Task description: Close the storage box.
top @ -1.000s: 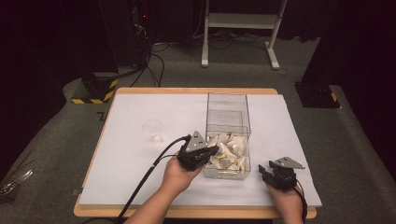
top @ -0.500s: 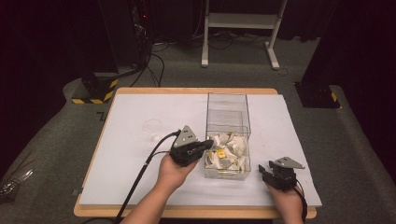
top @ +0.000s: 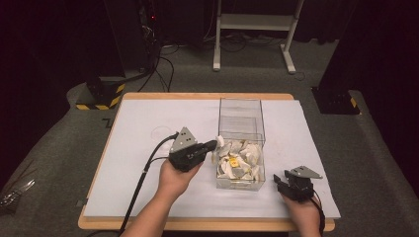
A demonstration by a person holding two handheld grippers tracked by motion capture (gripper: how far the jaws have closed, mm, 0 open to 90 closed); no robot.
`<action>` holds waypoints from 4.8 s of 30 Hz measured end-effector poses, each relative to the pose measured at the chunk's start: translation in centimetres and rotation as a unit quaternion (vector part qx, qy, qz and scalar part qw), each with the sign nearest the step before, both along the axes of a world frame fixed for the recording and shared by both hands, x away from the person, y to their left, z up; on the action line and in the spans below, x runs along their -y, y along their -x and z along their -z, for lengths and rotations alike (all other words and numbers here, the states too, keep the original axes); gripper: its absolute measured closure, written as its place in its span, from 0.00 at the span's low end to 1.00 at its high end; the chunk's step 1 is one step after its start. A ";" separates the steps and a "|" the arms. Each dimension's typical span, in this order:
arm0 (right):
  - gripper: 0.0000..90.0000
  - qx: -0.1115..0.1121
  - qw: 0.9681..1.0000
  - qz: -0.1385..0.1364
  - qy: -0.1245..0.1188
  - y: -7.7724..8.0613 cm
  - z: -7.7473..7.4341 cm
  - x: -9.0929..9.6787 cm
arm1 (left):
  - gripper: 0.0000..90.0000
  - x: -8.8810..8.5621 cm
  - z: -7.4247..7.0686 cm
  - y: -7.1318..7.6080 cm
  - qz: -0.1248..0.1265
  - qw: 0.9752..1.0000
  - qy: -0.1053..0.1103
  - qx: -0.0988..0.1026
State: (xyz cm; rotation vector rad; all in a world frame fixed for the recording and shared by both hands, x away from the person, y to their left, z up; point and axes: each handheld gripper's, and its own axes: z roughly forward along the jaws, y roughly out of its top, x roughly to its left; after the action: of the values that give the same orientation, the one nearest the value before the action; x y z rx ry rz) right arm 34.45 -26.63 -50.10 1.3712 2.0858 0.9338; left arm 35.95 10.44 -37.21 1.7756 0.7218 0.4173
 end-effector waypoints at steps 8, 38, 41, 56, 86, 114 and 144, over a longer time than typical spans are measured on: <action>0.57 0.000 1.000 0.000 0.001 0.0 0.0 0.0 | 1.00 -1.3 -0.6 0.0 -0.012 1.000 -0.002 0.009; 0.57 0.000 1.000 -0.002 0.006 0.0 0.0 -0.1 | 1.00 -8.8 -0.9 -1.2 -0.088 0.996 -0.008 0.007; 0.57 0.000 1.000 -0.002 0.007 0.0 0.0 -0.1 | 1.00 -9.8 -0.9 -1.1 -0.096 0.995 -0.009 0.007; 0.57 -0.001 1.000 0.000 0.006 0.0 0.0 -0.1 | 1.00 -13.6 -0.4 -0.6 -0.132 0.991 -0.012 0.005; 0.57 -0.001 1.000 0.001 0.008 0.0 0.0 -0.2 | 1.00 -16.4 -0.8 -2.1 -0.173 0.985 -0.001 0.001; 0.57 -0.001 1.000 -0.002 0.010 0.0 0.1 -0.2 | 1.00 -14.7 0.4 -5.3 -0.178 0.983 -0.020 -0.027; 0.57 -0.001 1.000 -0.003 0.010 0.0 0.1 -0.2 | 0.85 -13.8 3.8 -6.5 -0.191 0.979 -0.042 -0.059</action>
State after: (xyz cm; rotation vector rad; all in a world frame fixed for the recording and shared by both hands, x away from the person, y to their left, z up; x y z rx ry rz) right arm 34.40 -26.38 -50.17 1.3575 2.0969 0.9113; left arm 42.40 24.26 -41.05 1.7508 1.1523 0.6088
